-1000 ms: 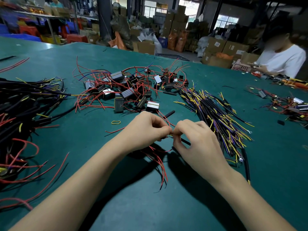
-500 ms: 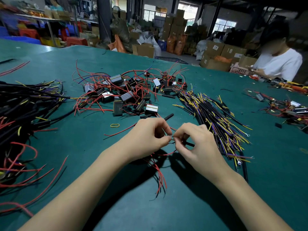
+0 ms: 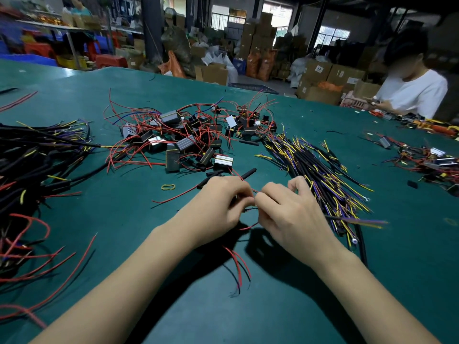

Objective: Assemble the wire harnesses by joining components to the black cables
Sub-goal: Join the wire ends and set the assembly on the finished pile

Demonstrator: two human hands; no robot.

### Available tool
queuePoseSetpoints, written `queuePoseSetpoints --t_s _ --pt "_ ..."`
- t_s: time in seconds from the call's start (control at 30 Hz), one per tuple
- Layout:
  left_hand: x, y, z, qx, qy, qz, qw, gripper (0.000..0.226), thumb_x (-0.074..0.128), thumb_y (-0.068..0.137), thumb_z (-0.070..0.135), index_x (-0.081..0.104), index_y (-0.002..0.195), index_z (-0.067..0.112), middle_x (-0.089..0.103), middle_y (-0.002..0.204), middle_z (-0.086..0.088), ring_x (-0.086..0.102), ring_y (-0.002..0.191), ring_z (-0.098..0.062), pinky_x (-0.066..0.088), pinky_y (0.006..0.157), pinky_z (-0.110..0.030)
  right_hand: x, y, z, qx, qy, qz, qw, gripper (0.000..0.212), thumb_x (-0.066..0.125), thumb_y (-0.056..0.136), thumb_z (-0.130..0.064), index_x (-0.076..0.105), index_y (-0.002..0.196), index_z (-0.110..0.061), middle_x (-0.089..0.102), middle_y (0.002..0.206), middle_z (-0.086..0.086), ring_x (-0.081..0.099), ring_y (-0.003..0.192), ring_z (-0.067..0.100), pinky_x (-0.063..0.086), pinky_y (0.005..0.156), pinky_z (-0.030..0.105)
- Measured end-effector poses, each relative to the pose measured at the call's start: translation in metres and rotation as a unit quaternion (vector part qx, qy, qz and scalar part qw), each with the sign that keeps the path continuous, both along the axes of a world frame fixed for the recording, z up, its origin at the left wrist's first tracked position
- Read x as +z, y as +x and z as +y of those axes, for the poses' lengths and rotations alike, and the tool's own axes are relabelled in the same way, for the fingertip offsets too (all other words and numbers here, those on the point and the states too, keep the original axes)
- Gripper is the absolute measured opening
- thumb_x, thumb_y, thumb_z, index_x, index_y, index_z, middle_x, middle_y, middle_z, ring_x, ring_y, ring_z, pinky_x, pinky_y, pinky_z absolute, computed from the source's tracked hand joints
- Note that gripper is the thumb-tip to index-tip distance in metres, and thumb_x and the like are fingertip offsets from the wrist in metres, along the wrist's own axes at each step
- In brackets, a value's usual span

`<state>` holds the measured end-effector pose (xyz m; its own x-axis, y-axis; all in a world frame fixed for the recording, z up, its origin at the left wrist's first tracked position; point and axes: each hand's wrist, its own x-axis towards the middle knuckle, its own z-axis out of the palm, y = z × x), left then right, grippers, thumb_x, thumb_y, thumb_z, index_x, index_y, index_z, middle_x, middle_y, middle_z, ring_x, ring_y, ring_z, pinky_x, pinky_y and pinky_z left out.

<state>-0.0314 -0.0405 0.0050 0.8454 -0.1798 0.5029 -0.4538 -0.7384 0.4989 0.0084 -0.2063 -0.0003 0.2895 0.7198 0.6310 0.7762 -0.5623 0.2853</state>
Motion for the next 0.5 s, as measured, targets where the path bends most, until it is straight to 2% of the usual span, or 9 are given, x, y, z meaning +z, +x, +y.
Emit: queuePoseSetpoints --t_s 0.1,0.13,0.2,0.3,0.37,0.43,0.5 --pt "0.0010 0.0024 0.0007 0.023 -0.102 0.056 0.993 0.012 0.061 0.089 0.011 0.066 0.079 0.014 0.060 0.067 0.009 0.055 0.064 -0.012 0.043 0.064 -0.018 0.0001 0.0015 0.0026 0.010 0.015 -0.043 0.999 0.013 0.058 0.082 -0.002 0.052 0.084 -0.013 0.055 0.072 0.005 0.045 0.061 0.027 0.033 0.066 0.036" --pt "0.0004 0.0029 0.0009 0.029 -0.110 0.071 0.991 0.014 0.061 0.089 0.013 0.065 0.077 0.016 0.061 0.065 0.010 0.057 0.063 -0.014 0.044 0.064 -0.020 -0.0011 0.0014 0.0022 0.017 0.025 -0.020 0.999 0.013 0.059 0.083 -0.001 0.053 0.084 -0.013 0.056 0.073 0.005 0.047 0.061 0.027 0.036 0.067 0.036" --pt "-0.0021 0.0036 0.0000 0.040 -0.103 0.078 0.991 0.013 0.062 0.089 0.013 0.064 0.077 0.017 0.061 0.066 0.010 0.059 0.065 -0.015 0.044 0.064 -0.019 -0.0032 -0.0008 0.0005 0.031 0.069 0.107 0.991 0.007 0.061 0.085 -0.006 0.059 0.080 -0.011 0.056 0.076 0.000 0.051 0.066 0.024 0.037 0.070 0.036" --pt "-0.0056 0.0025 -0.0033 0.050 -0.070 0.044 0.995 0.009 0.061 0.090 0.013 0.066 0.082 0.013 0.057 0.069 0.012 0.053 0.065 -0.005 0.038 0.062 -0.011 -0.0023 -0.0032 -0.0009 0.049 0.192 0.330 0.923 0.008 0.066 0.086 -0.010 0.064 0.079 -0.013 0.059 0.076 -0.007 0.055 0.072 0.009 0.040 0.073 0.028" --pt "-0.0076 0.0024 -0.0042 0.050 -0.046 0.017 0.998 0.008 0.061 0.090 0.015 0.065 0.085 0.011 0.057 0.075 0.009 0.050 0.069 -0.005 0.038 0.067 -0.017 -0.0001 -0.0003 -0.0014 0.034 0.254 0.424 0.869 0.008 0.069 0.084 -0.010 0.067 0.077 -0.012 0.065 0.074 -0.002 0.058 0.070 0.007 0.046 0.071 0.025" --pt "-0.0084 0.0018 -0.0052 0.044 -0.011 -0.003 0.999 0.007 0.059 0.091 0.015 0.063 0.087 0.010 0.059 0.081 0.003 0.051 0.075 -0.012 0.040 0.072 -0.025 0.0018 0.0031 -0.0014 0.019 0.280 0.509 0.814 0.005 0.071 0.083 -0.011 0.069 0.079 -0.012 0.069 0.076 0.007 0.059 0.069 0.013 0.049 0.073 0.037" --pt "-0.0080 0.0011 -0.0066 0.036 0.019 -0.017 0.999 0.008 0.056 0.092 0.013 0.060 0.089 0.008 0.057 0.085 0.000 0.052 0.079 -0.019 0.041 0.073 -0.031 0.0011 0.0057 -0.0026 0.007 0.290 0.554 0.780 0.002 0.072 0.082 -0.012 0.071 0.080 -0.011 0.069 0.080 0.017 0.056 0.069 0.018 0.050 0.075 0.046"
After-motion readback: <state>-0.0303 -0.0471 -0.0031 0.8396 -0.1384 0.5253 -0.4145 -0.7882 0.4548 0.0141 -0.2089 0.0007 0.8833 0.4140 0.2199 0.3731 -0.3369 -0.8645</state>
